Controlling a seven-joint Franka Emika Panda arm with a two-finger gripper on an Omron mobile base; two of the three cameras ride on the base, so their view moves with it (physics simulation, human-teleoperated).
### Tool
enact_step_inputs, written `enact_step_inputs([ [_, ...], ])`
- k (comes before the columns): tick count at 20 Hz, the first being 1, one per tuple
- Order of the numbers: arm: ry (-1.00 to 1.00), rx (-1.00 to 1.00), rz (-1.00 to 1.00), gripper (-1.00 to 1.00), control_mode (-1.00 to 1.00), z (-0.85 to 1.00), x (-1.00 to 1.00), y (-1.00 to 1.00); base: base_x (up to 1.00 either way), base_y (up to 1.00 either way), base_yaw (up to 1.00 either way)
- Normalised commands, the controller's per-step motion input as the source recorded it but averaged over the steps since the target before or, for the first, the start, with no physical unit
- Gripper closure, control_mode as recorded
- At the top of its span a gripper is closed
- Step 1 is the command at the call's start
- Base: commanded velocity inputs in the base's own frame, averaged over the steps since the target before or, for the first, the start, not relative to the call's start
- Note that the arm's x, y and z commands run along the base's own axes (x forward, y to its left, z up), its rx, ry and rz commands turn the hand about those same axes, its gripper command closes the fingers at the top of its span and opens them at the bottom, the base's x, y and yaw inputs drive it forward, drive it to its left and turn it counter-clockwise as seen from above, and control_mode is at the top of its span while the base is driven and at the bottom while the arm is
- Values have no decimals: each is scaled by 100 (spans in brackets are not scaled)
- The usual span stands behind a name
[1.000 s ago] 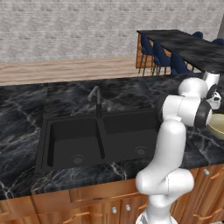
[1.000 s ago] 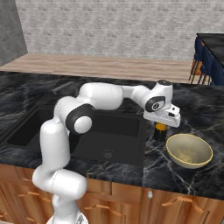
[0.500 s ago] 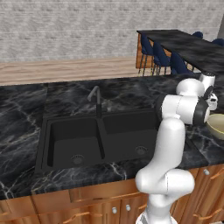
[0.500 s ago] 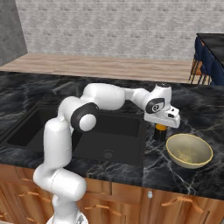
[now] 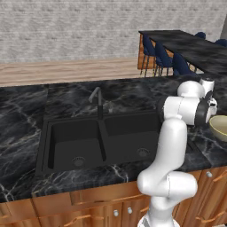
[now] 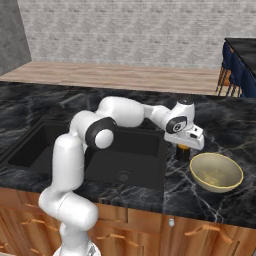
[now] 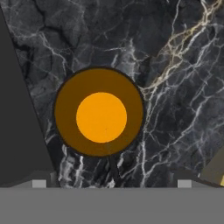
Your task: Pick the mug and place it in the sink. Pick the bowl and place it in the open cabinet and then close the cabinet.
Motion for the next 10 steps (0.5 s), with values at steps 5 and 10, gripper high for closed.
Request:
enact_step_inputs([
  [5, 0, 0, 0, -100, -100, -12, 0, -19, 0, 0, 0],
  [10, 0, 0, 0, -100, -100, -13, 0, 0, 0, 0, 0],
])
